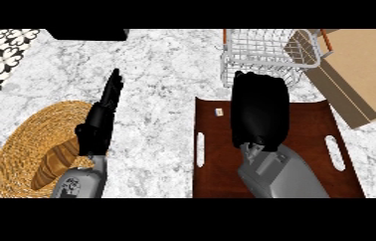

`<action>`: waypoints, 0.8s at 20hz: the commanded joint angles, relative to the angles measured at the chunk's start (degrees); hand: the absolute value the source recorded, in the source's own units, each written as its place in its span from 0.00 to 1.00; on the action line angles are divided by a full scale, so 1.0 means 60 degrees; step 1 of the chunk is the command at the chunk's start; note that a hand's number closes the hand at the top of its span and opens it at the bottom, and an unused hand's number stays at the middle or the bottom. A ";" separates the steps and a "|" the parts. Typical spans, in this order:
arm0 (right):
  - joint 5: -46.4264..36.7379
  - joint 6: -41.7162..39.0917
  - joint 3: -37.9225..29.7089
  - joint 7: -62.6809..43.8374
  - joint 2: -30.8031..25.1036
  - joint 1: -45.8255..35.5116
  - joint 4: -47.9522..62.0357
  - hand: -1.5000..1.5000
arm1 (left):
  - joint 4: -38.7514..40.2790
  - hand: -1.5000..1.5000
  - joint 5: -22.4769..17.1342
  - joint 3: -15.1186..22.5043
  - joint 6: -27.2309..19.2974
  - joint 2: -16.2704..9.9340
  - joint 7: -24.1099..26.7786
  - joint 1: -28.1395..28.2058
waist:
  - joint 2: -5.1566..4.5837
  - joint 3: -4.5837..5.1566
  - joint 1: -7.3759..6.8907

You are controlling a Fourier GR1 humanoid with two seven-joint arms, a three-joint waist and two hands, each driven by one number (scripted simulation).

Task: Pick the bell pepper from the tray and place it in the tiered basket

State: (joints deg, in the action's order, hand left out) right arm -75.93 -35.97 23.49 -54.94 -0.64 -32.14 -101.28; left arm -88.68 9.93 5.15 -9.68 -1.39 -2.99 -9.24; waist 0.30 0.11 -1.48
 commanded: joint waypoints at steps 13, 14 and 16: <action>0.2846 -0.0512 -0.2914 -0.3402 0.0100 -0.5139 0.0735 1.00 | -0.0066 0.50 -0.0120 0.0008 0.0162 0.0017 -0.0090 0.0001 | -0.0003 0.0000 -0.0041; 0.3129 -0.0428 -0.3056 -0.3494 0.0100 -0.5328 0.0966 1.00 | -0.0047 0.50 -0.0067 -0.0014 0.0113 -0.0019 0.0177 0.0200 | -0.0010 0.0001 -0.0046; 0.2822 -0.0035 -0.3062 -0.3251 0.0101 -0.5755 0.1788 1.00 | 0.0160 0.50 0.0132 0.0012 -0.0147 0.0146 0.0037 -0.0161 | -0.0045 -0.0003 0.0032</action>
State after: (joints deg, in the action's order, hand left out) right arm -61.07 -38.08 6.29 -63.38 -0.69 -60.66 -96.48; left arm -88.17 9.48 4.54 -9.25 -1.59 -2.09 -8.70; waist 0.23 0.10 -1.33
